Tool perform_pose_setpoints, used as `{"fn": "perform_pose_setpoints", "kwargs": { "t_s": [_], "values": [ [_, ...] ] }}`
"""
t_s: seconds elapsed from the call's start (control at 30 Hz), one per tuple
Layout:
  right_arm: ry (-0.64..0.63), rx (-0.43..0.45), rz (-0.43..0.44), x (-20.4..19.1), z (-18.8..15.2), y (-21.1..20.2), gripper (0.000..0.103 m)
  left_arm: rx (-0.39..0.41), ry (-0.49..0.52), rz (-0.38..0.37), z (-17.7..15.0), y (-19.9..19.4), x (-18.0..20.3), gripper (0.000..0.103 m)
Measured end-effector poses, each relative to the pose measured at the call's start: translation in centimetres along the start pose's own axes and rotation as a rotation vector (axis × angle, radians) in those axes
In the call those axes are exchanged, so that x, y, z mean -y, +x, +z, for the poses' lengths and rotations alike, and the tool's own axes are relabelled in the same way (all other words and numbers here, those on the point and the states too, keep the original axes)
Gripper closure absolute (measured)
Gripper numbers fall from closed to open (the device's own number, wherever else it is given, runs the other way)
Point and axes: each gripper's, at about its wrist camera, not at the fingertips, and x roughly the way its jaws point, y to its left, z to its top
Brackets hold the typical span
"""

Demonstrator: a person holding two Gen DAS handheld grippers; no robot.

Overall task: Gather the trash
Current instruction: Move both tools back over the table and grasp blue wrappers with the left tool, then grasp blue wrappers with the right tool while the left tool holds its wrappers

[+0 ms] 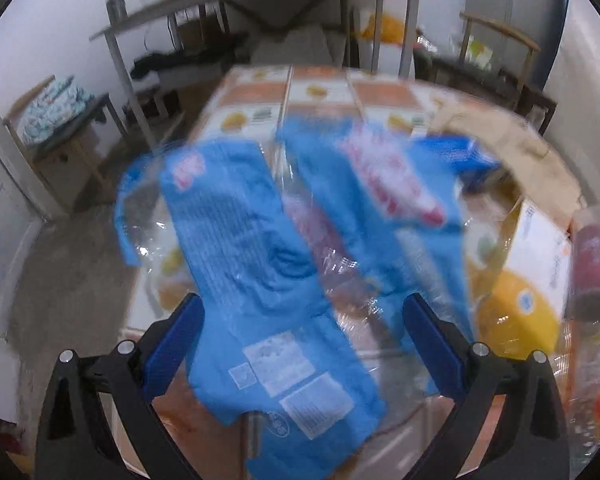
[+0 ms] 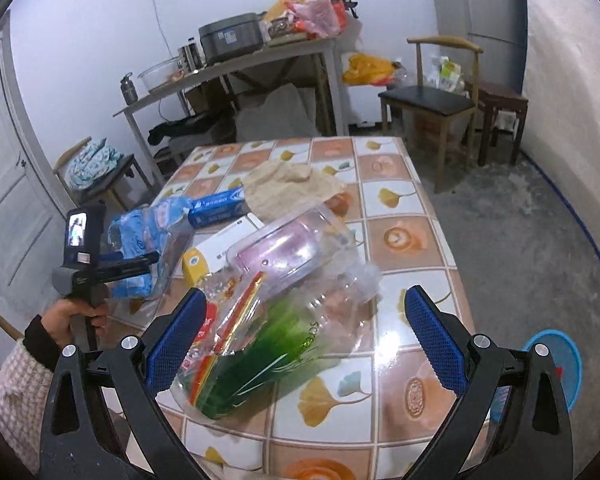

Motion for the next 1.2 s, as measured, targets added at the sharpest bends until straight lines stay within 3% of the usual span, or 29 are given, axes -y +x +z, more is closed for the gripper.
{"fn": "perform_pose_setpoints", "kwargs": {
  "t_s": [0.13, 0.23, 0.37, 0.47, 0.6, 0.73, 0.8, 0.93, 1.07, 1.17, 1.2],
  "values": [
    [0.022, -0.02, 0.003, -0.2, 0.4, 0.5, 0.008, -0.031, 0.012, 0.01, -0.9, 0.9, 0.0, 0.033],
    [0.039, -0.024, 0.018, -0.5, 0.6, 0.8, 0.008, -0.018, 0.016, 0.007, -1.2, 0.7, 0.0, 0.048],
    [0.04, -0.024, 0.034, -0.9, 0.7, 1.0, 0.008, -0.005, 0.038, 0.003, -1.6, 0.1, 0.9, 0.08],
    [0.046, -0.026, 0.043, -0.8, 0.6, 0.8, 0.008, -0.002, 0.054, 0.008, -2.3, -0.5, 1.3, 0.097],
    [0.044, -0.009, 0.088, -1.0, 0.8, 0.0, 0.008, 0.002, 0.007, -0.051, -3.9, -2.4, 0.8, 0.101],
    [-0.009, 0.062, 0.207, -2.7, 1.3, -2.1, 0.008, 0.023, -0.099, -0.249, -6.0, -6.9, -0.7, 0.101],
    [-0.045, 0.086, 0.284, -4.3, 1.3, -2.8, 0.009, 0.039, -0.156, -0.395, -7.7, -9.9, -1.6, 0.101],
    [-0.103, 0.025, 0.466, -8.6, 0.8, -1.8, 0.028, 0.052, -0.188, -0.569, -11.4, -14.0, -2.1, 0.101],
    [-0.128, -0.12, 0.599, -13.3, 0.3, 1.7, 0.054, 0.087, -0.115, -0.635, -14.4, -17.1, -1.6, 0.102],
    [-0.152, -0.268, 0.671, -17.2, -0.9, 5.3, 0.084, 0.107, -0.059, -0.706, -16.5, -19.0, -1.3, 0.102],
    [-0.153, -0.314, 0.678, -18.0, -1.5, 6.6, 0.089, 0.122, -0.045, -0.729, -17.0, -19.7, -1.3, 0.102]
  ]
}}
